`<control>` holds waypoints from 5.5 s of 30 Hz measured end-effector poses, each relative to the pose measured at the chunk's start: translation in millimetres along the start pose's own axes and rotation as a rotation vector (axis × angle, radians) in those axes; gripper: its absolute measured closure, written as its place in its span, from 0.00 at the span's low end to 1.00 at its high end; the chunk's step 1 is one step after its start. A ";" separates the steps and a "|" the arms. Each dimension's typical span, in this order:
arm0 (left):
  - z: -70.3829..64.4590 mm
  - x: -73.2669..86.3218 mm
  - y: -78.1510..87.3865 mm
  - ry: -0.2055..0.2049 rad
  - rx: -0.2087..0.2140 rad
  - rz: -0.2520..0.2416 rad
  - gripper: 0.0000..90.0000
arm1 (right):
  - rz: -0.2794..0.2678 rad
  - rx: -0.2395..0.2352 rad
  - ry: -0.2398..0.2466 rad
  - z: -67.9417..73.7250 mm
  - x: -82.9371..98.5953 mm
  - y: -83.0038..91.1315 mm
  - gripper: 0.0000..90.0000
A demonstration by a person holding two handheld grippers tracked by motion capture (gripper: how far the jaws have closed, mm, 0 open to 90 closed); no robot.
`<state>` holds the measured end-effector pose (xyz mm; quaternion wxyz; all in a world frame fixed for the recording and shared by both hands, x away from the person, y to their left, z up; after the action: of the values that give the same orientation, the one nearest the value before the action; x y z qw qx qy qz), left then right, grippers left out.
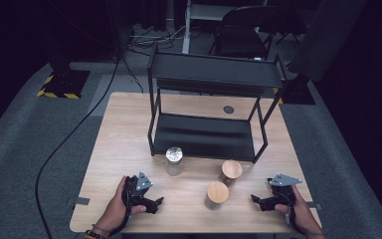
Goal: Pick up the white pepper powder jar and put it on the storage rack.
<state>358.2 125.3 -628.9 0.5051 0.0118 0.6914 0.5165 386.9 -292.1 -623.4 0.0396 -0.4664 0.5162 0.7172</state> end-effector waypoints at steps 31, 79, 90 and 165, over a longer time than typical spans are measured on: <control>-0.5 -0.3 0.7 0.008 -0.006 0.021 0.00 | 0.000 0.000 0.000 0.0 0.0 0.0 0.00; -3.1 -41.2 19.4 -0.016 -0.036 0.021 0.02 | 0.000 0.001 0.000 -0.1 0.1 0.1 0.00; 1.6 -48.1 9.2 -0.010 -0.037 0.026 0.02 | 0.000 0.001 0.000 -0.1 0.1 0.1 0.00; 12.3 -102.3 -48.2 0.051 -0.061 0.000 0.26 | 0.000 0.000 -0.001 -0.1 0.1 0.1 0.00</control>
<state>441.4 56.5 -593.1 0.4875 -0.0167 0.6878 0.5375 386.8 -292.2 -623.3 0.0398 -0.4662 0.5164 0.7173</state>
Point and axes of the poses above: each handheld gripper's, and its own axes: y roughly backward along the jaws, x roughly out of its underside, z roughly to its left, the point moved 8 cm from there along -y, roughly forward along the jaws, and after that the axes turned 4 degrees about -y, right-handed, at the moved point
